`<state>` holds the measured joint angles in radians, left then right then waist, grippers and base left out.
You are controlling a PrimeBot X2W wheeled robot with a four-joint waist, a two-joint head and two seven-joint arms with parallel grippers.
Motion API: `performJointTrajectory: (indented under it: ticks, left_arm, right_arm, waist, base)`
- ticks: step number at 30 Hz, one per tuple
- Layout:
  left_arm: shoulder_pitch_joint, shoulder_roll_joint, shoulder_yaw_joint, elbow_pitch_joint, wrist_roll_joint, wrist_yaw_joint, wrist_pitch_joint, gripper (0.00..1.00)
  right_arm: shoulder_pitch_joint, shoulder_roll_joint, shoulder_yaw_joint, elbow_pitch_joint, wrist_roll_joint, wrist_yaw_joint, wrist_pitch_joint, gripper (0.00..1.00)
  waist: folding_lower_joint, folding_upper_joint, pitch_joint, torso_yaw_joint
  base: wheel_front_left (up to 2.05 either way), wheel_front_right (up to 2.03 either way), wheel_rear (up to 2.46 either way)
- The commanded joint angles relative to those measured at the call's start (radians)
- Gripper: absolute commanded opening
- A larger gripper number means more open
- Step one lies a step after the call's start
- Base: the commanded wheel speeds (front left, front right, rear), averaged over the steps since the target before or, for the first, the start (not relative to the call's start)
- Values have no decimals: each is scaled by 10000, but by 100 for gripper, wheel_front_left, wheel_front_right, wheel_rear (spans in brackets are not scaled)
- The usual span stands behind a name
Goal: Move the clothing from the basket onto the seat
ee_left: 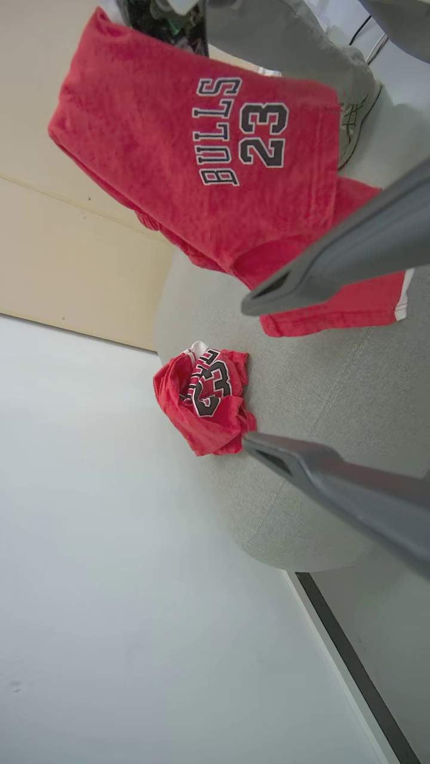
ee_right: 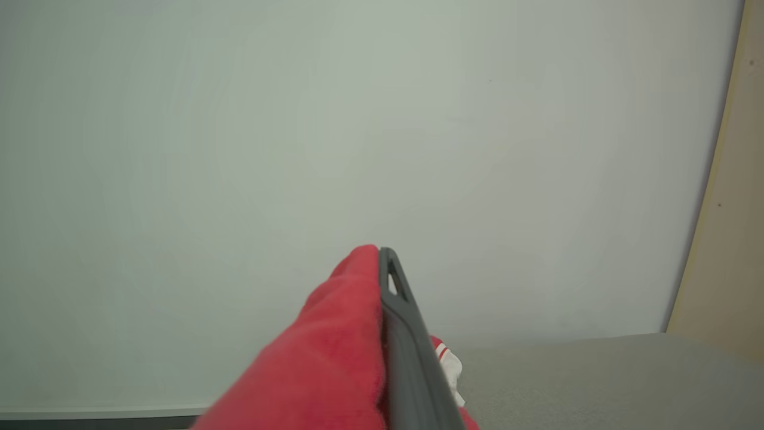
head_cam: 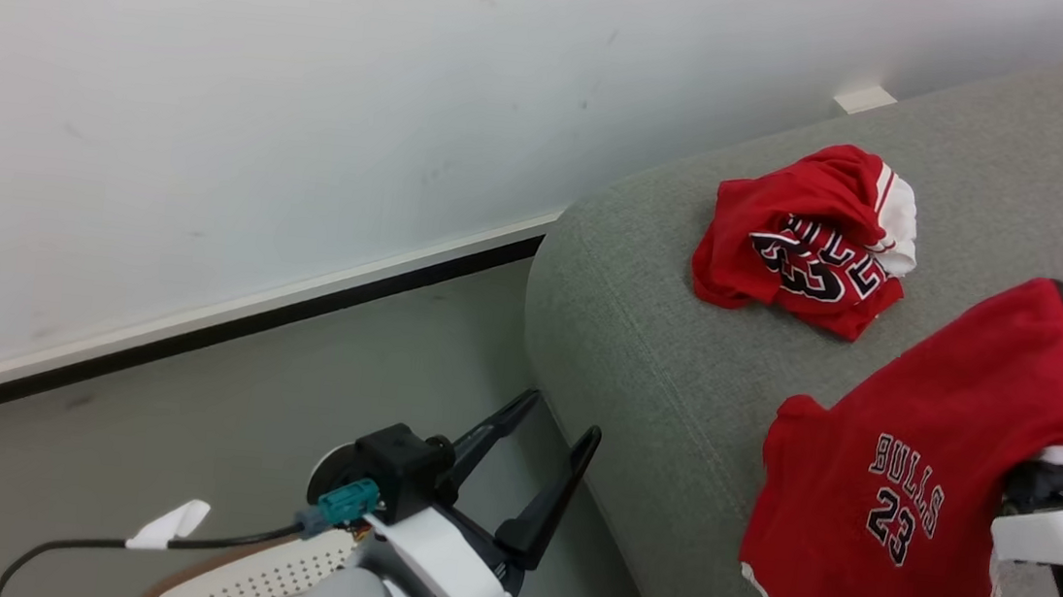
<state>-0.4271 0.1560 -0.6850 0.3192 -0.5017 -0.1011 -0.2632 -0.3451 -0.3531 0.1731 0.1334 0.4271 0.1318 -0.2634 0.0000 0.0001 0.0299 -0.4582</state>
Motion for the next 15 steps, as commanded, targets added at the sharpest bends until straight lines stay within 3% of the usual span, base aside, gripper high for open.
performJointTrajectory:
  ticks: [1,8,15]
  left_arm:
    - [-64,31,20,31,111,-28,-13,100]
    - [-315,105,16,-4,172,-44,2,100]
    - [-708,524,94,-353,322,-3,286,100]
  right_arm:
    - [-284,-144,-16,103,165,-23,59,0]
    - [-1951,-1483,322,1219,998,-23,491,0]
    - [-4024,-2795,280,2957,1588,-23,1117,0]
  waist:
    - [0,-1,105,131]
    - [0,-1,905,826]
    - [0,-1,2517,1500]
  base:
    - [0,0,0]
    - [0,0,0]
    - [0,0,0]
